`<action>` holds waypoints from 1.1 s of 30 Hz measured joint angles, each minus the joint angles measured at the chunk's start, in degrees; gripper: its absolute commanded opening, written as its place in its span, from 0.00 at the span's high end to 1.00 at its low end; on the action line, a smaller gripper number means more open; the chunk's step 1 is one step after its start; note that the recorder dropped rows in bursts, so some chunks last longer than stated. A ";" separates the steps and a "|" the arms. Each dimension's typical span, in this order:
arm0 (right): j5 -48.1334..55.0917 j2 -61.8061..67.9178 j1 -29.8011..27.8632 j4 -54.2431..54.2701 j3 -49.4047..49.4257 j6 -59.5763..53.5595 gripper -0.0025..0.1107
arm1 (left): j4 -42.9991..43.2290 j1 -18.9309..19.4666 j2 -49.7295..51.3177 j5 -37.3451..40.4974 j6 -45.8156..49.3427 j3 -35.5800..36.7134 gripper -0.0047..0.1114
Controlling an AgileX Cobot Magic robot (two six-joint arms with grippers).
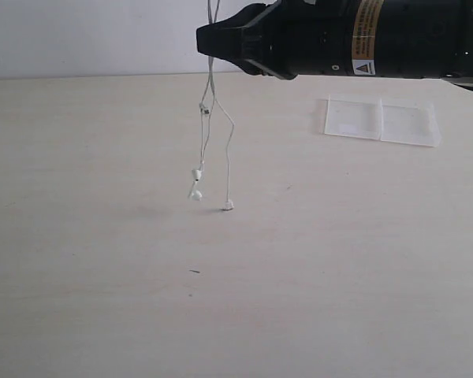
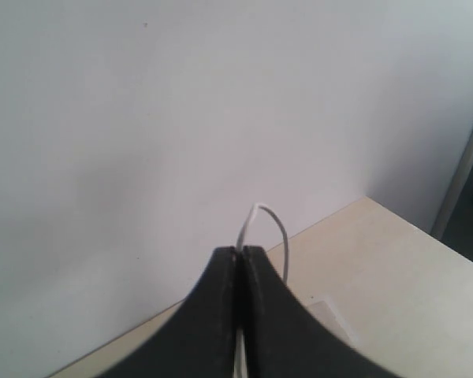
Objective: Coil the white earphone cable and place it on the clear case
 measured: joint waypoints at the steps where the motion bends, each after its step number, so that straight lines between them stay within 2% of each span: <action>1: 0.00 0.00 0.00 0.00 0.00 -0.23 0.90 | 0.00 0.00 0.00 -0.04 0.00 0.00 0.96; 4: 0.00 0.00 0.00 0.00 0.00 -0.50 0.98 | 0.00 0.00 0.00 -0.04 0.00 0.00 0.96; 20: 0.36 0.00 0.00 0.00 0.00 -0.73 0.98 | 0.00 0.00 -0.14 0.63 0.14 0.00 0.96; 33: 4.23 0.00 0.00 5.88 0.00 -4.99 0.98 | -0.12 0.00 -3.28 8.93 3.68 0.00 0.96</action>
